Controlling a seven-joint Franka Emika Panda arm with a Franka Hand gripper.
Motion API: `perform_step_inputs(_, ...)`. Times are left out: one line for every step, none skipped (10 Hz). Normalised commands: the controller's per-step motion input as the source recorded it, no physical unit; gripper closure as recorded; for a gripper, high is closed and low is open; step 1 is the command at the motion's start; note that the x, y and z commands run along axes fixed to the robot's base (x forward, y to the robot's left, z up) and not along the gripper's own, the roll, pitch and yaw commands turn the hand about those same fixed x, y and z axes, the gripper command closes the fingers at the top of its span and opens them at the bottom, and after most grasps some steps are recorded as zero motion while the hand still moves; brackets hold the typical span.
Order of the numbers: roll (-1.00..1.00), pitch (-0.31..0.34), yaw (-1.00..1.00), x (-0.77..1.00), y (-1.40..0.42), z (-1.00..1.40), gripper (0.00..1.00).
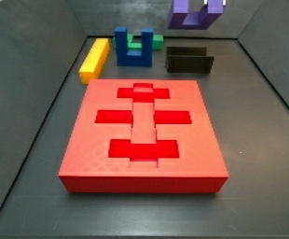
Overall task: Pick up the purple object. Move up. Place the purple object on the fixture. Regrasp the purple object. Move to above the board. Insert the purple object.
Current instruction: Place the purple object on the fixture.
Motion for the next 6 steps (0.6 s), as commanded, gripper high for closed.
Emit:
perform_step_inputs(-0.68,0.183,0.0,0.54,0.45,-0.16,1.0)
perform_step_inputs(-0.81,0.009,0.0,0.56,0.44,-0.32,1.0)
perform_step_inputs(-0.78,0.0,-0.1,0.56,0.39,-0.32,1.0)
perform_step_inputs(-0.75,0.0,-0.14,0.6,0.32,-0.33,1.0)
perform_step_inputs(-0.66,0.0,-0.13,0.59,0.26,-0.26,1.0)
perform_step_inputs(-0.25,0.074,-0.15,0.49,0.05,-0.22,1.0)
